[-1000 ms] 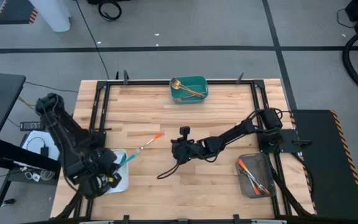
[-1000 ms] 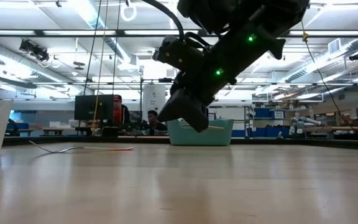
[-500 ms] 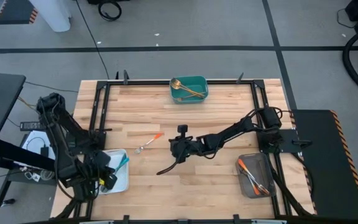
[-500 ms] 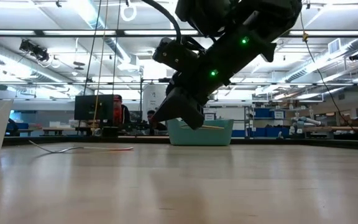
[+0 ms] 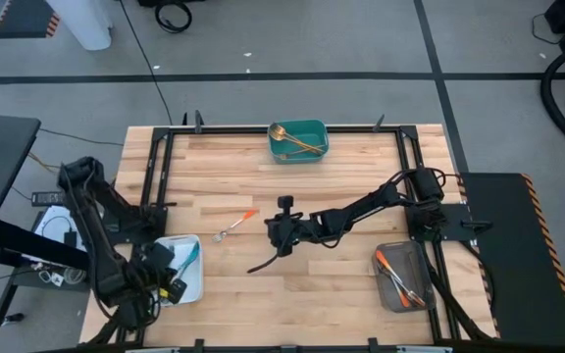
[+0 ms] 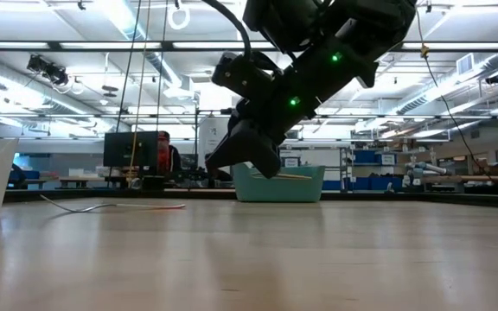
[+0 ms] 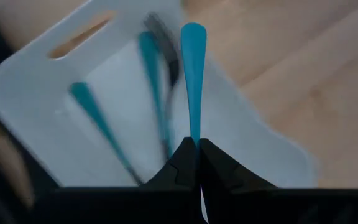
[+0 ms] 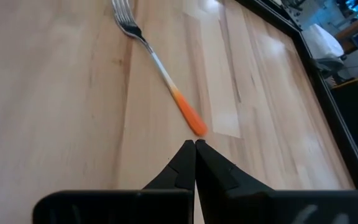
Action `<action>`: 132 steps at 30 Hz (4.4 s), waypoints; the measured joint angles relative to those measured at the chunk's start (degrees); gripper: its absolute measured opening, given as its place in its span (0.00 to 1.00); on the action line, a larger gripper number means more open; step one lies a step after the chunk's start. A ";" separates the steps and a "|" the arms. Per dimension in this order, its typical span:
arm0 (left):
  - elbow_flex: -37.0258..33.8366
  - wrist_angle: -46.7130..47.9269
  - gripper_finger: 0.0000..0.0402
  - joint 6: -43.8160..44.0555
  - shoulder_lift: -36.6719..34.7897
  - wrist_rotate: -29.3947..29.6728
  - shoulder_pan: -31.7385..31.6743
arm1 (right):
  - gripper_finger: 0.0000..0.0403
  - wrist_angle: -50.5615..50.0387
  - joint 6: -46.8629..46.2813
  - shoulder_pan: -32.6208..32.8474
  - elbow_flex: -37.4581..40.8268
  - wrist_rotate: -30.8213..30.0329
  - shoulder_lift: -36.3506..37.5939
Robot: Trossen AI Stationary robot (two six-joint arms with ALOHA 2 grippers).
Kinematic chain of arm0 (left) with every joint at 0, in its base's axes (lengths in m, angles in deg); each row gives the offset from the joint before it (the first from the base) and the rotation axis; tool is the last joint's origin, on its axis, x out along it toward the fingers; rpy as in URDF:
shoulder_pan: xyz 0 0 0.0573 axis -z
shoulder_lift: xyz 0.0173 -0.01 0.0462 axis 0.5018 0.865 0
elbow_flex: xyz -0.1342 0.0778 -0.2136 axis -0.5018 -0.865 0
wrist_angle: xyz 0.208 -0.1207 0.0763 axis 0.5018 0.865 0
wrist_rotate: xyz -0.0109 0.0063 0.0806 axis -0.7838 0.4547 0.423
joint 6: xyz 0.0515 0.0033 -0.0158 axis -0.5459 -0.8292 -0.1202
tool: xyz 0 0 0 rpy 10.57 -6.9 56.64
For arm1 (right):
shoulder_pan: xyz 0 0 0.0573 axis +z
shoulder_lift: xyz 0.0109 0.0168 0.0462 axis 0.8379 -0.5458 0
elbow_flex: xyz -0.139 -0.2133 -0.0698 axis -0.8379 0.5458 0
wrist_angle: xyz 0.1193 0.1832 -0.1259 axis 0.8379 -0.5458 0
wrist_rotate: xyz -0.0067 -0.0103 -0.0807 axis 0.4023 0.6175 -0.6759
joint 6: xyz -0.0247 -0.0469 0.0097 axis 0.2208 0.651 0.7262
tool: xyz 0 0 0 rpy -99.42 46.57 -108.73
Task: Sort silverware by color (type)
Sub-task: Put the blue fork into the white bin, then put the orange fork into the black bin
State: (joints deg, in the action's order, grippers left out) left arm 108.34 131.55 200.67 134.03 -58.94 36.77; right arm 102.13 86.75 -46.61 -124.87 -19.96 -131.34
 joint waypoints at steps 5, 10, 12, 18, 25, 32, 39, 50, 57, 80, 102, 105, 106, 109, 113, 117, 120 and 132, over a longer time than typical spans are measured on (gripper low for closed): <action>-0.04 3.84 0.03 0.29 4.19 -3.20 -1.54 | 0.03 1.27 0.02 0.04 0.00 1.58 0.00; -0.07 4.02 0.03 0.12 7.44 -3.35 -3.81 | 0.03 1.24 0.02 0.04 0.00 1.54 0.00; -0.07 3.33 0.03 -0.03 8.34 -3.71 -4.66 | 0.03 1.20 0.02 0.04 0.00 1.54 0.00; -0.07 3.34 0.03 -0.25 11.35 -4.89 -5.66 | 0.03 1.20 0.02 0.04 0.00 1.56 0.00; -0.07 2.38 0.03 -0.50 15.10 -6.69 -5.62 | 0.03 1.16 0.00 0.04 0.00 2.46 0.00; -0.07 1.07 0.03 -1.14 17.64 -6.73 -5.60 | 0.03 1.17 0.00 0.04 0.00 2.46 0.00; -0.54 -1.20 0.04 -1.47 18.35 -6.83 -5.60 | 0.03 1.13 0.00 0.07 0.00 2.52 0.00; -0.47 -1.17 0.27 -2.78 18.14 -7.91 -6.41 | 0.03 1.14 -0.02 0.11 0.00 2.85 0.00; 2.68 4.54 0.35 -3.48 16.92 -8.05 -6.68 | 0.03 1.19 -0.02 0.11 0.00 2.87 -0.02; 12.33 7.50 0.35 -31.35 16.19 -2.03 -18.74 | 0.03 -0.80 -1.09 0.27 0.00 6.14 -0.02; 12.92 3.63 0.35 -52.29 16.21 3.94 -27.01 | 0.03 -8.10 -6.22 6.97 -0.02 2.11 -0.02; 12.92 2.15 0.35 -56.09 16.21 5.03 -28.06 | 0.03 -9.08 -6.73 8.16 -0.02 1.82 -0.02; 12.92 1.69 0.35 -57.46 16.21 5.30 -28.45 | 0.03 -9.32 -7.11 8.60 -0.02 1.80 -0.02; 12.92 0.47 0.35 -61.31 16.21 5.91 -29.70 | 0.03 -9.69 -8.42 9.84 -0.02 0.64 -0.02; 12.92 -0.40 0.35 -66.17 16.21 6.69 -31.38 | 0.03 -11.32 -9.86 11.83 -0.02 -2.93 -0.02; 12.92 -1.68 0.35 -70.86 16.21 8.09 -32.95 | 0.03 -13.74 -12.32 13.86 -0.02 -7.03 -0.02; 12.92 -3.29 0.35 -74.90 16.21 9.07 -34.30 | 0.03 -15.51 -14.67 15.22 -0.02 -9.45 -0.02; 8.28 -11.12 0.35 -88.90 16.24 11.65 -38.61 | 0.03 -20.39 -23.45 19.29 -0.02 -15.61 -0.02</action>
State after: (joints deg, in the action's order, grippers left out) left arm 116.62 120.44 111.77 150.26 -47.29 -1.83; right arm 81.74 63.30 -27.32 -124.90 -35.57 -131.36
